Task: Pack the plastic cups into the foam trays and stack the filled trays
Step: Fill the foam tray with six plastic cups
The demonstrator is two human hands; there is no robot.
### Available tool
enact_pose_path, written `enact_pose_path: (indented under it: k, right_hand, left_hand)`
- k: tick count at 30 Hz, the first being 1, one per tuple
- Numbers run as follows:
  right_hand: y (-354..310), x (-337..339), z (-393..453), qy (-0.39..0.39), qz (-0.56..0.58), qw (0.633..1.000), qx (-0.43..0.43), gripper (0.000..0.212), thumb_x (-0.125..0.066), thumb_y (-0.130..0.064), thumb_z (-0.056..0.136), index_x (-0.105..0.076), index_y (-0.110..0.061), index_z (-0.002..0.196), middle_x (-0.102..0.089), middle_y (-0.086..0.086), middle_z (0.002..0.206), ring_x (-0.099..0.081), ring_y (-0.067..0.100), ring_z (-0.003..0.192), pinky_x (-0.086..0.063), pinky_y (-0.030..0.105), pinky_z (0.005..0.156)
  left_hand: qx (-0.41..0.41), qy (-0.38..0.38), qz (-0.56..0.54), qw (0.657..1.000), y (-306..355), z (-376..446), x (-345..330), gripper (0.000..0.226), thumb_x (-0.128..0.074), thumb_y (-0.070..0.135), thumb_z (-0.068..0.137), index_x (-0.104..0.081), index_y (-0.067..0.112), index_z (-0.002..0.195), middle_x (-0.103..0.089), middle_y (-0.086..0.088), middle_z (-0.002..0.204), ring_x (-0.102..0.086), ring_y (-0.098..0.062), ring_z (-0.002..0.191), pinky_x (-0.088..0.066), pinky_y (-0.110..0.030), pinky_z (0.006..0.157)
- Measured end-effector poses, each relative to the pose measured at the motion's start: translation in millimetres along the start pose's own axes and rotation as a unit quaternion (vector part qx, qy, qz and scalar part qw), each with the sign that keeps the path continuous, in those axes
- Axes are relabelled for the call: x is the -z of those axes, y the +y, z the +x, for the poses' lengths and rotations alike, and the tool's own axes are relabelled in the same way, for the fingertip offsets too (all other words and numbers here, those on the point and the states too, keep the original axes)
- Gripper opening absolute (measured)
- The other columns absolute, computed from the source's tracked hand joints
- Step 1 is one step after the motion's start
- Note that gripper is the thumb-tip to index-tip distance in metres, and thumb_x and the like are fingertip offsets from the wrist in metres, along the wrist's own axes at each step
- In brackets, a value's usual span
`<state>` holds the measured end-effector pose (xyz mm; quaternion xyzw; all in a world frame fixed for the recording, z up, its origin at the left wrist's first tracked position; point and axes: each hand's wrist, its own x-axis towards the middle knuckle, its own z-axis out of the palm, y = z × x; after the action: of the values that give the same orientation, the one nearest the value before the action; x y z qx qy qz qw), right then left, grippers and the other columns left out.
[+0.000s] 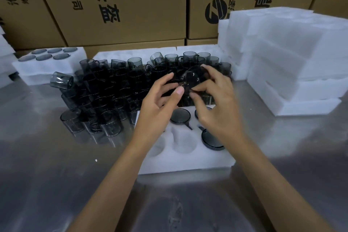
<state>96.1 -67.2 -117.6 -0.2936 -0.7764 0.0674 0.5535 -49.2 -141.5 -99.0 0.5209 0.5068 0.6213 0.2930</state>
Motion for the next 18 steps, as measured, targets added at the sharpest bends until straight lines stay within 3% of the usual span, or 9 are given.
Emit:
enact_pose_path:
  k: [2, 4, 7, 9, 12, 15, 18]
  right_hand:
    - [-7, -2, -2, 0.003, -0.012, 1.0, 0.029, 0.013, -0.074, -0.015, 0.085, -0.065, -0.01, 0.093, -0.055, 0.007, 0.135, -0.051, 0.023, 0.122, -0.04, 0.023, 0.101]
    - [-10, -2, -4, 0.0, -0.01, 0.999, 0.036, 0.031, -0.079, -0.018, 0.082, -0.059, -0.011, 0.105, -0.054, 0.001, 0.125, -0.052, 0.018, 0.114, -0.044, 0.022, 0.094]
    - [-12, 1, -3, -0.033, 0.038, 0.999, -0.021, 0.064, -0.084, -0.026, 0.076, -0.049, -0.02, 0.129, -0.047, -0.011, 0.115, -0.05, 0.001, 0.1, -0.042, 0.013, 0.085]
    - [-14, 5, -2, -0.075, 0.07, 0.993, -0.055, 0.071, -0.085, -0.033, 0.073, -0.05, -0.027, 0.135, -0.046, -0.012, 0.108, -0.054, 0.005, 0.087, -0.042, 0.009, 0.076]
    - [-15, 12, 2, -0.138, 0.122, 0.978, -0.102, 0.066, -0.083, -0.048, 0.068, -0.056, -0.035, 0.127, -0.053, -0.001, 0.097, -0.054, 0.011, 0.07, -0.045, 0.018, 0.063]
    - [-11, 21, 7, -0.22, 0.192, 0.942, -0.164, 0.053, -0.085, -0.053, 0.063, -0.058, -0.035, 0.104, -0.056, 0.015, 0.08, -0.049, 0.027, 0.066, -0.043, 0.045, 0.06]
    - [-1, 30, 6, -0.332, 0.213, 0.899, -0.19, 0.056, -0.087, -0.055, 0.058, -0.053, -0.029, 0.094, -0.049, -0.002, 0.065, -0.042, 0.014, 0.061, -0.037, 0.039, 0.057]
  left_hand:
    - [0.0, 0.012, -0.02, 1.0, 2, 0, 0, 0.036, -0.064, 0.024, 0.095, -0.059, 0.026, 0.131, -0.069, 0.007, 0.118, -0.069, -0.009, 0.105, -0.057, -0.03, 0.09]
    - [0.015, 0.029, -0.032, 0.999, 3, 0, 1, 0.034, -0.065, 0.022, 0.095, -0.061, 0.023, 0.128, -0.07, 0.005, 0.115, -0.07, -0.01, 0.102, -0.058, -0.031, 0.089]
    - [0.041, 0.041, -0.052, 0.997, 6, 1, 4, 0.031, -0.066, 0.022, 0.094, -0.062, 0.021, 0.124, -0.075, 0.001, 0.103, -0.073, -0.016, 0.094, -0.058, -0.024, 0.079]
    - [0.057, 0.039, -0.037, 0.997, 9, 2, 8, 0.026, -0.068, 0.025, 0.092, -0.065, 0.019, 0.118, -0.076, -0.001, 0.094, -0.073, -0.019, 0.085, -0.058, -0.023, 0.075]
    - [0.102, 0.019, -0.02, 0.994, 13, 4, 16, 0.021, -0.072, 0.03, 0.088, -0.071, 0.014, 0.102, -0.075, -0.005, 0.08, -0.072, -0.023, 0.071, -0.06, -0.03, 0.069]
    - [0.14, -0.025, 0.011, 0.99, 17, 4, 20, 0.02, -0.074, 0.028, 0.087, -0.073, 0.01, 0.095, -0.074, -0.012, 0.072, -0.072, -0.029, 0.063, -0.059, -0.03, 0.058]
    - [0.154, -0.095, 0.077, 0.98, 19, 2, 21, 0.019, -0.075, 0.027, 0.086, -0.074, 0.009, 0.09, -0.075, -0.013, 0.075, -0.072, -0.031, 0.061, -0.06, -0.032, 0.056]
